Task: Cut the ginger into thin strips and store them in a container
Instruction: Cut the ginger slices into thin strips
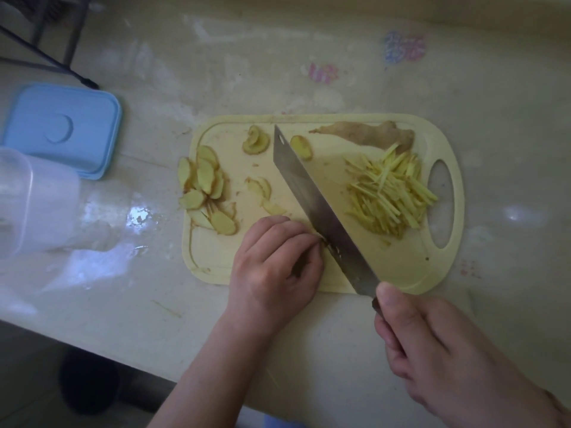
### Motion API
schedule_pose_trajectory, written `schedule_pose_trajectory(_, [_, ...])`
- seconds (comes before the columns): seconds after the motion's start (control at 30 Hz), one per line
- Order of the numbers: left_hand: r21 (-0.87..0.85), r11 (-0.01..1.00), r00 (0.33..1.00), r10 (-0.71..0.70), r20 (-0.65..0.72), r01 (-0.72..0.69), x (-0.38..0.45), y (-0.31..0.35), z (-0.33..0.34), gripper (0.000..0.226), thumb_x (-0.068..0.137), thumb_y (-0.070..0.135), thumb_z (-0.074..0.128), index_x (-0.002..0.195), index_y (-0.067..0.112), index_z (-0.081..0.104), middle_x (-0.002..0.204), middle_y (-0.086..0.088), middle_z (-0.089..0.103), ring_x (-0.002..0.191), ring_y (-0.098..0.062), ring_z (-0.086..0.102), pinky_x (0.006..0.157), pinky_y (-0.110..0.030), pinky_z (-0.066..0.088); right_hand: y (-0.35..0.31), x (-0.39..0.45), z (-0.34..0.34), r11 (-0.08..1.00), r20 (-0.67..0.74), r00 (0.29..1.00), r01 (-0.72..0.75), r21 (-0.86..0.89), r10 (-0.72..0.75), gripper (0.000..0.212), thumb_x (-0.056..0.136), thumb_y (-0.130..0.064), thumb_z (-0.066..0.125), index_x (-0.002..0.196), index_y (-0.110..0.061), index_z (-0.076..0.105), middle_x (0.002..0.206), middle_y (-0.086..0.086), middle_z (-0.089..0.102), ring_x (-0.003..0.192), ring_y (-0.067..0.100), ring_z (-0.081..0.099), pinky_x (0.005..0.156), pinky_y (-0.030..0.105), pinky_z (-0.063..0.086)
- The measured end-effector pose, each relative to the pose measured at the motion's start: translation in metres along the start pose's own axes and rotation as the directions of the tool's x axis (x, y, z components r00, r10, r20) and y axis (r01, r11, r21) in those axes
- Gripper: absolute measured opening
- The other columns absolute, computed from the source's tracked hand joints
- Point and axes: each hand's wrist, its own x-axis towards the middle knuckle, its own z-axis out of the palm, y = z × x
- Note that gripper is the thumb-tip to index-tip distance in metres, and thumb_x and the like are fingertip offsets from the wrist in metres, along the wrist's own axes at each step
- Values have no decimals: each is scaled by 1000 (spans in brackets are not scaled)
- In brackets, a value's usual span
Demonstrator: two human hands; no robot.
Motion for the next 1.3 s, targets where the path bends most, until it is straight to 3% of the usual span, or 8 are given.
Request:
schedule_pose_trajectory(0.13, [10, 1000, 1000, 7, -2, -7, 1, 2, -1, 5, 77, -5, 77, 74, -3, 73, 80, -12, 69, 77, -30, 63, 77, -36, 54, 2, -5, -2, 1000, 16, 999, -27, 8, 27, 110, 46, -112, 16, 78, -11, 47, 45, -1, 42, 36, 6, 41, 39, 16, 33])
schedule_pose_trajectory(0.43, [7, 1000, 1000, -3, -8, 3, 1, 2, 0, 5, 74, -4, 78, 74, -3, 73, 82, -12, 70, 77, -32, 65, 76, -39, 54, 2, -4, -3, 999, -15, 999, 33, -44, -33, 102, 60, -106, 18, 80, -8, 38, 50, -1, 33, 41, 10, 36, 43, 21, 30])
schedule_pose_trajectory(0.63, [42, 999, 999, -29, -21, 30, -1, 2, 0, 6, 76, 2, 77, 73, 0, 73, 82, -9, 72, 79, -32, 67, 71, -45, 51, 2, -3, -1, 996, -17, 999, 50, -73, -51, 107, 54, -109, 15, 82, -9, 40, 51, -1, 35, 44, 10, 36, 46, 19, 26])
schedule_pose_trajectory(1.03, [58, 998, 1000, 3, 6, -4, -1, 0, 0, 6, 80, -3, 74, 74, -1, 73, 83, -9, 72, 80, -30, 67, 72, -42, 49, 0, -2, -1, 995, 10, 997, 75, -65, -74, 87, 68, -92, 20, 80, -8, 40, 49, 2, 36, 42, 11, 40, 44, 21, 33])
schedule_pose_trajectory(1.2, [44, 999, 1000, 8, -5, -7, -2, -2, 3, 7, 80, -4, 74, 73, -2, 73, 82, -10, 72, 79, -30, 67, 73, -41, 50, -1, -1, 2, 993, 0, 998, 59, -102, -59, 100, 60, -105, 10, 80, -12, 42, 51, 2, 41, 45, 12, 43, 49, 20, 26])
schedule_pose_trajectory(1.3, [29, 999, 1000, 16, -5, -16, -3, -4, 4, 6, 78, -5, 75, 73, -3, 73, 84, -10, 73, 80, -31, 68, 74, -42, 51, -4, -1, 11, 985, -30, 996, 73, -155, -78, 101, 53, -108, 0, 82, -23, 47, 55, -2, 49, 52, 10, 50, 54, 29, 36])
